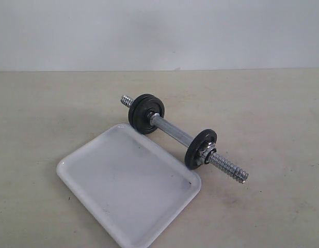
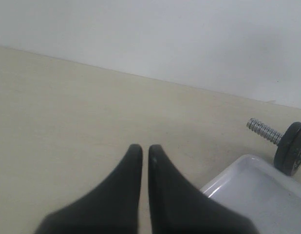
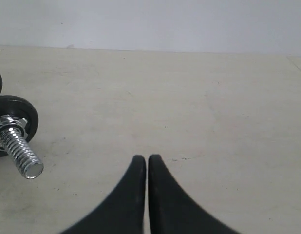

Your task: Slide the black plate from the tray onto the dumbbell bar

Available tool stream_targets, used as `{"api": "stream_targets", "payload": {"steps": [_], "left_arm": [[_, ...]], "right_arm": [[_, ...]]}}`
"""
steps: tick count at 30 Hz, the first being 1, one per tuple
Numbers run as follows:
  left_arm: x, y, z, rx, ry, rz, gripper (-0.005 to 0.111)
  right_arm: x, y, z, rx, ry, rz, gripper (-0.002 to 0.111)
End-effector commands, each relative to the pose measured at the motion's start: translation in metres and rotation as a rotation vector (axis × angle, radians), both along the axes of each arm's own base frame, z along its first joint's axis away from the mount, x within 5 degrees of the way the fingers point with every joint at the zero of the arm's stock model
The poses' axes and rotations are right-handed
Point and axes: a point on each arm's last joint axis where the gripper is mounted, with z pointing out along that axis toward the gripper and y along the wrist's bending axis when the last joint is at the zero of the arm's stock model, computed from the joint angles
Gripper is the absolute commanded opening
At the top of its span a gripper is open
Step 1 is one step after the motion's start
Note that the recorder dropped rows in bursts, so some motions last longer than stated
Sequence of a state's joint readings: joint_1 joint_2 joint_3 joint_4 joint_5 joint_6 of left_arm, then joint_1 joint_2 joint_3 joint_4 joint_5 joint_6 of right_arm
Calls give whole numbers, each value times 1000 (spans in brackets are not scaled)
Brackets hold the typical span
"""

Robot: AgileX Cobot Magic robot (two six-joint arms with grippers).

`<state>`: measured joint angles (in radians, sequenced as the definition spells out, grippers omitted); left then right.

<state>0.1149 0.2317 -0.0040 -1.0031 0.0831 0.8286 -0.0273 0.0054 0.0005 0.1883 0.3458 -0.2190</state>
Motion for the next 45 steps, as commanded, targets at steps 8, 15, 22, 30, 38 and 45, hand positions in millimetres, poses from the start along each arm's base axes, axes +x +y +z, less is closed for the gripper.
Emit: {"api": "stream_targets", "payload": {"steps": [8,15,22,30,38,45], "left_arm": [[0,1,-1,7,2,9,4],[0,1,-1,7,2,9,4],[0,1,-1,7,2,9,4],[0,1,-1,7,4,7,4],[0,1,-1,7,4,7,4],[0,1,-1,29,2,10,4]], "right_arm": [[0,-3,1,23,-8,-45,0],[0,-3,1,46,-8,-43,0],[0,-3,1,46,-8,-43,0],[0,-3,1,46,-8,-43,0],[0,-3,1,45,-6,-43,0],[0,-3,1,45,-6,-43,0]]}}
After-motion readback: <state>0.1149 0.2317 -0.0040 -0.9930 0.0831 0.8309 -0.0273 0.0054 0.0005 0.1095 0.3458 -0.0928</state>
